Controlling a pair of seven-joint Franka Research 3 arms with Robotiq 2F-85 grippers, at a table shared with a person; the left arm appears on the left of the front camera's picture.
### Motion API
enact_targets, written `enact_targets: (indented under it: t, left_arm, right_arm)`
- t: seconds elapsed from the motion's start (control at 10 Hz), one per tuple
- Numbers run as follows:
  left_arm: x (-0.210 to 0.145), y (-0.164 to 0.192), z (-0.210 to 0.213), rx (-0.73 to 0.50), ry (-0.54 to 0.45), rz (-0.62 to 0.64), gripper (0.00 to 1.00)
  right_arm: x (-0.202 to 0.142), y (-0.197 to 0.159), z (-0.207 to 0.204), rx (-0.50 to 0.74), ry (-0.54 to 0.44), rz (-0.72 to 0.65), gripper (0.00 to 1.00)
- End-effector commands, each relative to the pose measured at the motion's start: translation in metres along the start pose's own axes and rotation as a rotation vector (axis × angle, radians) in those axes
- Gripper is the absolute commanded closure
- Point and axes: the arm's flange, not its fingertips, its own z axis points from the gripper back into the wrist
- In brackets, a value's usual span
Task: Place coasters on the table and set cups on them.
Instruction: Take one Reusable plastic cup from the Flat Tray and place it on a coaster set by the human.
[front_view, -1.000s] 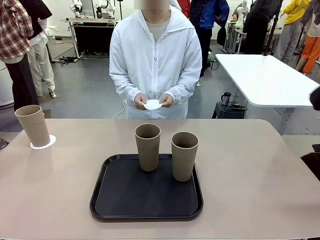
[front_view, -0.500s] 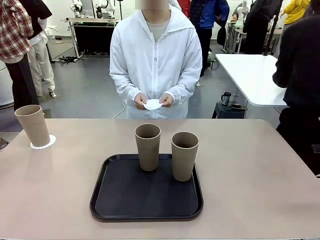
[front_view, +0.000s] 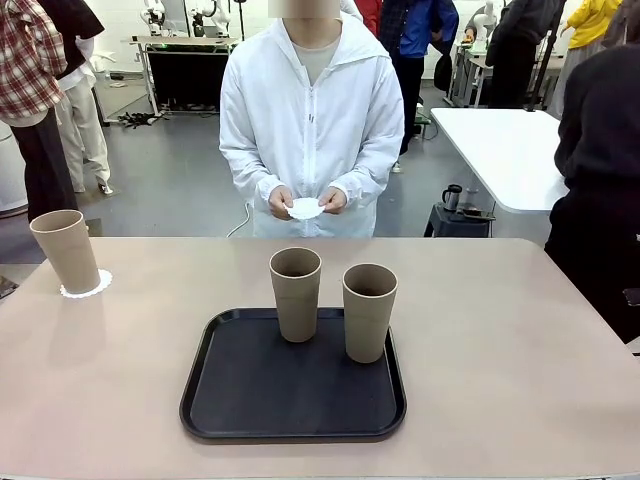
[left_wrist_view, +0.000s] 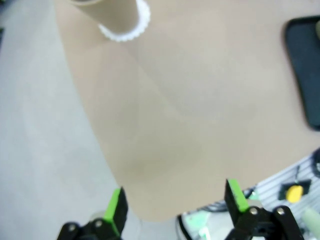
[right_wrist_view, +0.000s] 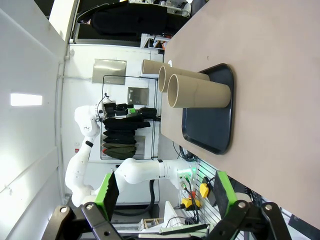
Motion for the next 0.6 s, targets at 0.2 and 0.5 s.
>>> enact_targets:
  t: [0.2, 0.5]
  left_arm:
    - [-0.001, 0.014, -0.001, -0.217, -0.018, -0.027, 0.0]
    - [0.005, 0.078, 0.019, -0.79, -0.073, -0.011, 0.0]
  right_arm:
    - [0.001, 0.0, 0.001, 0.019, -0.008, 0.008, 0.0]
    - [0.001, 0.0, 0.001, 0.019, -0.008, 0.008, 0.0]
